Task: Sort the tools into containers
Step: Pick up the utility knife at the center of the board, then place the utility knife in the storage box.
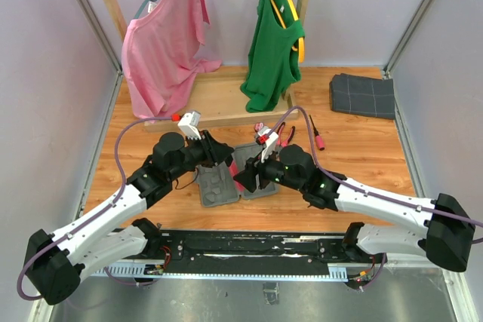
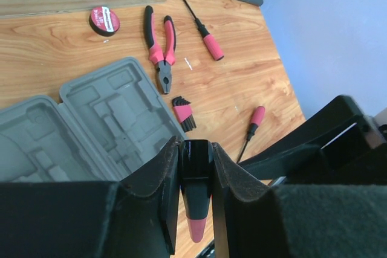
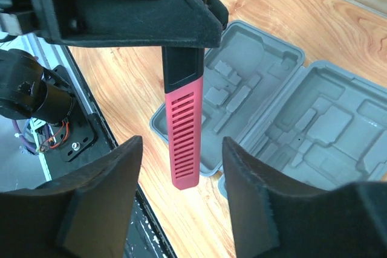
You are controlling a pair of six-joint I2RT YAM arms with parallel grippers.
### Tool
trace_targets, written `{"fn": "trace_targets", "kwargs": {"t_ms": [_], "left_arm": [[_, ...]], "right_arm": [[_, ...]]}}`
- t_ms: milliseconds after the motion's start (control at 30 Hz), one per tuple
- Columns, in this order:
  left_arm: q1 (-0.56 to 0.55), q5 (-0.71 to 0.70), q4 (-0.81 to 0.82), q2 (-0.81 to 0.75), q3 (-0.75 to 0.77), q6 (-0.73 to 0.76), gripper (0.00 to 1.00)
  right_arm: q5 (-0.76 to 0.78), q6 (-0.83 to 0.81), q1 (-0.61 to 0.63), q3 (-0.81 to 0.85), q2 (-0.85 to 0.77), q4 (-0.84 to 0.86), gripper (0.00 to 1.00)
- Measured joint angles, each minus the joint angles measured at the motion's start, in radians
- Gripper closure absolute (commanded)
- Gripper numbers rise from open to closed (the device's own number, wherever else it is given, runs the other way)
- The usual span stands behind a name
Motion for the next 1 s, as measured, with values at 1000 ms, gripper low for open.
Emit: {"fn": "trace_targets", "kwargs": {"t_ms": [1000], "left_arm": [[-0.340, -0.105, 0.161, 0.031, 0.050, 0.636, 0.99]], "right_arm": [[0.558, 0.243, -0.044, -0.164, -0.483, -0.273, 0.20]]}}
